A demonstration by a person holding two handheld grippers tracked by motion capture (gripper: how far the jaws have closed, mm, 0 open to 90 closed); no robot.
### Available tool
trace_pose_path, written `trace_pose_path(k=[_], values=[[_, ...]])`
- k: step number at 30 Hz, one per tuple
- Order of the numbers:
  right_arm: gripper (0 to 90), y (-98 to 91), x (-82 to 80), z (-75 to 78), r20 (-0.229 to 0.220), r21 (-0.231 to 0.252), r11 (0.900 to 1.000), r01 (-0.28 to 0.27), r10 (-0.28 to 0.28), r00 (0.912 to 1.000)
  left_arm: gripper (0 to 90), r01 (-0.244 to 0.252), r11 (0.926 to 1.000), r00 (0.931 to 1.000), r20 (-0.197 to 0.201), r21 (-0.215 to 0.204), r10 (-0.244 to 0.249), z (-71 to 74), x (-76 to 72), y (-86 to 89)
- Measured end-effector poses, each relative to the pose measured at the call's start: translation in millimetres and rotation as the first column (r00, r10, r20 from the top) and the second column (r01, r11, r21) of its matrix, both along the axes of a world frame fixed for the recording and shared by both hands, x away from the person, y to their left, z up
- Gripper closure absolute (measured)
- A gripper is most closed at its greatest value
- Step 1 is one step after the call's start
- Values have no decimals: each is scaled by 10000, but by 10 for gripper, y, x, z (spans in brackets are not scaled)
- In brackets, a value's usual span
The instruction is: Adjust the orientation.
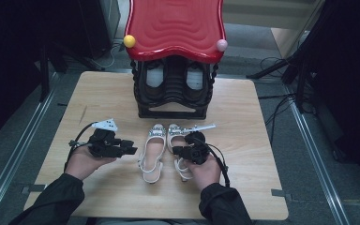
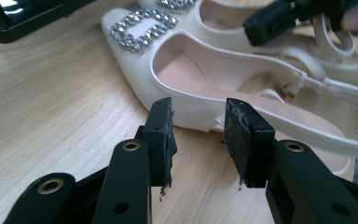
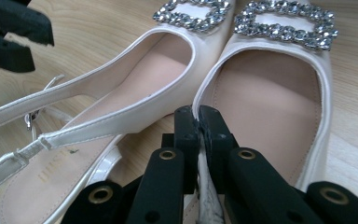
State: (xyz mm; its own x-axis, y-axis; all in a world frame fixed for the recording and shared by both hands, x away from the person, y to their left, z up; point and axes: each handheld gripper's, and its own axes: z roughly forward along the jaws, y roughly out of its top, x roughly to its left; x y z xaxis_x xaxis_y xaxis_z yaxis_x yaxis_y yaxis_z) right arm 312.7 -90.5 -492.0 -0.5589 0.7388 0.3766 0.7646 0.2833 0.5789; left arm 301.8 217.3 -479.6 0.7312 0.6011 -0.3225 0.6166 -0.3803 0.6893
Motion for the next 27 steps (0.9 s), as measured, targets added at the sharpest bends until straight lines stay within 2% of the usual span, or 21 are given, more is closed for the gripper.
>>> trace_pose_path(k=[2, 4, 6, 7, 11, 15, 17, 20, 27], values=[[877, 14, -1, -12, -54, 51, 10000, 0, 0, 10000, 654, -108, 9999, 9999, -64, -69, 108, -8, 13, -5], [856, 23, 0, -22, 30, 13, 9999, -141, 141, 9999, 690, -60, 10000, 9999, -124, 31, 61, -26, 28, -16], [787, 7, 1, -12, 322, 298, 9991, -310, 300, 9990, 735, -69, 9998, 9998, -170, 212, 72, -50, 34, -36], [781, -1, -1, 9, 499, 350, 9987, -373, 356, 9981, 755, -75, 9996, 9998, -193, 273, 81, -60, 38, -43], [825, -116, -13, 116, 933, 440, 9975, -551, 508, 9943, 826, 31, 9992, 9999, -153, 401, -25, -85, 44, -56], [886, -297, -4, 198, 1209, 546, 9979, -343, 274, 9923, 844, 38, 9993, 9999, -129, 384, -33, -112, 51, -68], [900, -382, 1, 205, 1253, 453, 9989, -134, 76, 9921, 844, 40, 9985, 9999, -151, 548, -32, -143, 57, -90], [900, -477, 7, 173, 1251, 279, 9996, 84, -118, 9921, 844, 66, 9984, 9998, -215, 564, -54, -177, 78, -110], [900, -515, -21, 18, 1343, -269, 9995, 185, -147, 9908, 842, 263, 9958, 9986, -486, 873, -221, -276, 103, -205]])
